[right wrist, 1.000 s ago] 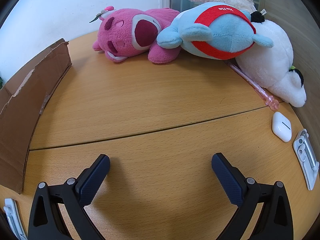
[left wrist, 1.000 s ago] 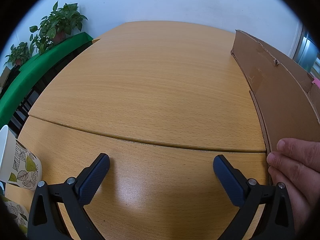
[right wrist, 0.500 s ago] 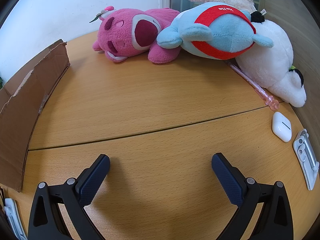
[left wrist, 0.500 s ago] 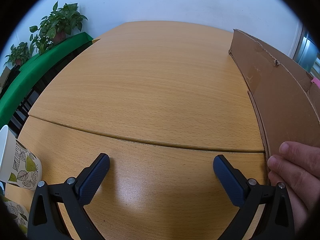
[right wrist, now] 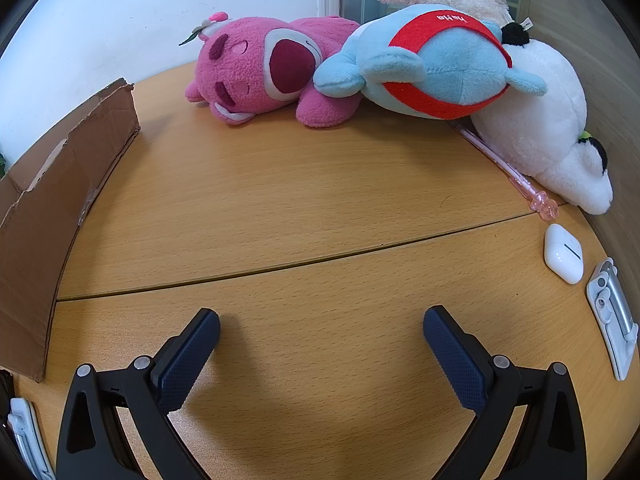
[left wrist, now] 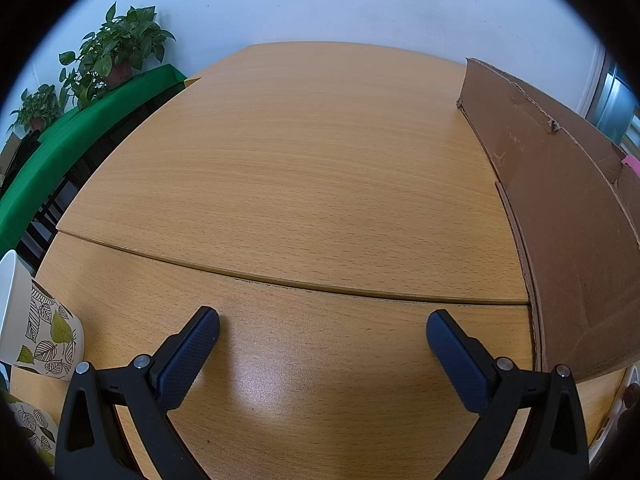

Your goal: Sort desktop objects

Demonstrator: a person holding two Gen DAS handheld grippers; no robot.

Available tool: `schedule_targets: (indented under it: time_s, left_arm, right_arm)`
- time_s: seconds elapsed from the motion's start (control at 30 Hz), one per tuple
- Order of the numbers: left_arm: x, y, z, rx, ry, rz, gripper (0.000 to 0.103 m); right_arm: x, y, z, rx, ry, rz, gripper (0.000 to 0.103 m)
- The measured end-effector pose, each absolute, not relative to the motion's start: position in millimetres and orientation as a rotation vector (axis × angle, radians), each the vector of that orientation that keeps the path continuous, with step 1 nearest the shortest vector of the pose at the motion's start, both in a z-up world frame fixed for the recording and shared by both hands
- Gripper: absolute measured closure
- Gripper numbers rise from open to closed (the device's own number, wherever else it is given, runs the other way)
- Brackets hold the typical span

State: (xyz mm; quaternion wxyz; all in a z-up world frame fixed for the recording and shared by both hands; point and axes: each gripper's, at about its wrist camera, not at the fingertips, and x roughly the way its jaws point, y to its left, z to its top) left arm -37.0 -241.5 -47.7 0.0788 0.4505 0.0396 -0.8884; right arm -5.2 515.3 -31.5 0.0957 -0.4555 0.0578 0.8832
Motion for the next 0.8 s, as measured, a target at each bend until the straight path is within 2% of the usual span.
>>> schedule_targets:
  time_s: [0.8]
  left_arm:
    - [-27.9,-236.7,-46.8,1.363,0.109,-2.665,0.0]
  right_arm:
    - [-5.5,515.3,-31.3,-1.35,0.173,2.616,0.0]
